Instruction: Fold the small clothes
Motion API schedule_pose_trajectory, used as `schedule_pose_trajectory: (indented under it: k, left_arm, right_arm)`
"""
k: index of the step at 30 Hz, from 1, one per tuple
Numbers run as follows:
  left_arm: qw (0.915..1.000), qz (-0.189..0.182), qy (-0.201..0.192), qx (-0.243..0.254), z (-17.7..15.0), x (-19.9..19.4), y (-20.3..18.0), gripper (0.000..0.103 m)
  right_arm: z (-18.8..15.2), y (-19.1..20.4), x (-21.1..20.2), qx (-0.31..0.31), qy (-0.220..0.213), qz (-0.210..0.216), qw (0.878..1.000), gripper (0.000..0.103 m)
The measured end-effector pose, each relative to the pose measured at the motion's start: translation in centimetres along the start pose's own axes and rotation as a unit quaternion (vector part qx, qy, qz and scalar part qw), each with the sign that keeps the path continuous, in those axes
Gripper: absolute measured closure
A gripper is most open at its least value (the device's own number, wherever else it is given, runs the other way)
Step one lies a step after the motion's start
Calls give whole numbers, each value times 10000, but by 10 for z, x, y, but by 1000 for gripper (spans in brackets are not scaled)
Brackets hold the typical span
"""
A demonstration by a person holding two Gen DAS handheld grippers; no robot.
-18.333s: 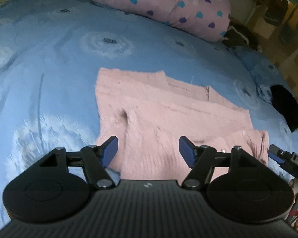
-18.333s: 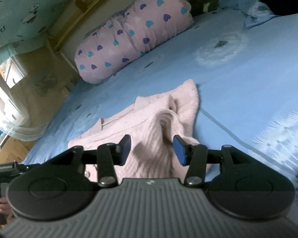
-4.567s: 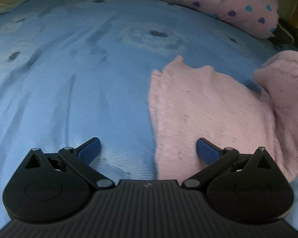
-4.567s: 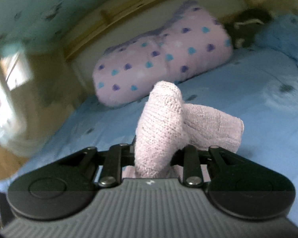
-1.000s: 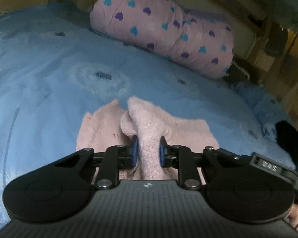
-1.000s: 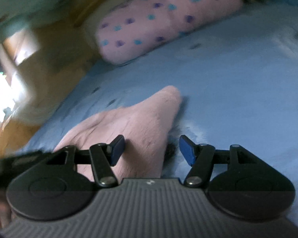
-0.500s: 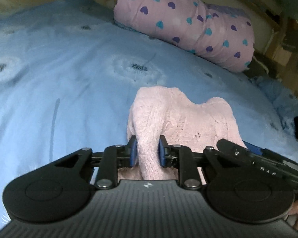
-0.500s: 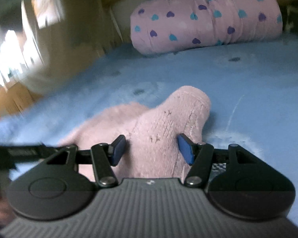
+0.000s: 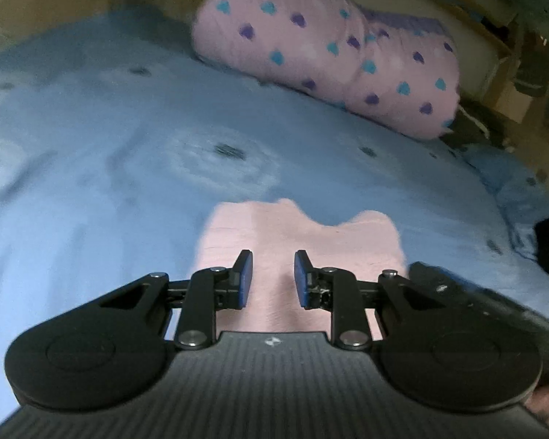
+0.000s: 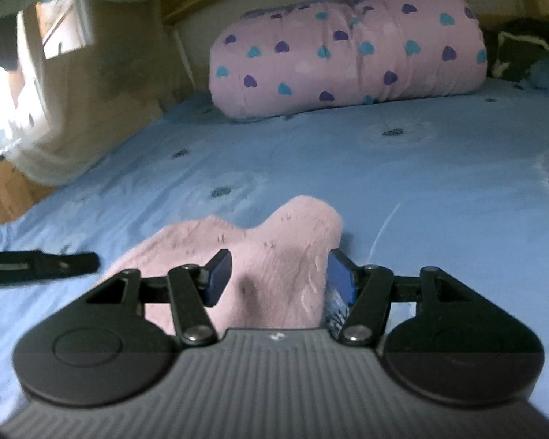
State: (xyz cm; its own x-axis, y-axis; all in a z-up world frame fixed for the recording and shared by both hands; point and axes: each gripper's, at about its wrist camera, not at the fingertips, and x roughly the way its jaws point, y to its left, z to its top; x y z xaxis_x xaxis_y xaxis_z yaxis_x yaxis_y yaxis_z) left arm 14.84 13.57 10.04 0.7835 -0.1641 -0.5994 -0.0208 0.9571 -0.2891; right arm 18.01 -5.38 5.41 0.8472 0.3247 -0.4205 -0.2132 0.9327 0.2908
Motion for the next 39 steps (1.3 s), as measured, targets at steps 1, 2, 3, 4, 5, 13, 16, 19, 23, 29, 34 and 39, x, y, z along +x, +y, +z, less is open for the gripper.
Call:
schedule_pose_trajectory:
  k: [1,2,3,4,5,13,16,19,23,29,34,39]
  left_arm:
    - [10000,-56,42,5,3,11,-3,74]
    - [9999,-57,87,29,4,21,-7,74]
    - [9999,-13,111,67,5,32,-9,74]
    - [9998,76,101,135,5,42,-11,74]
    - [9994,247,108,232,4,52,-11,74]
    - [9974,583,46,424,-3,76,-4,74]
    - [9977,493,62,458,-3,66,-6,73]
    - [9983,295,55,503,-5,42,-6,53]
    - [9963,486,121,701,-14,15,-6,28]
    - [9916,891,304,889,-35,-11,-3,26]
    - [9943,827,333,579,-51,-20,9,23]
    - [9968,618,440,246,-57,-18,28,21]
  right_arm:
    - [0,2,4,1,13,21,10000,74]
    - [0,3,8,4,28,40,10000,83]
    - [-1,5,13,-15,39,73,10000,83]
    - [-2,8,19,-69,43,86,9999,83]
    - [-5,10,24,-138,36,38,9999,83]
    - [-21,7,56,-162,149,-153,9996,83]
    - [-18,5,45,1,124,-51,9999,82]
    - [-18,3,20,201,4,48,9998,82]
    - [-27,6,-21,12,-94,245,9997,79]
    - [-60,16,-80,-570,-157,268,9979,56]
    - [-83,31,-93,-1130,-37,139,9935,54]
    - [-89,45,-72,-1325,227,-164,9908,54]
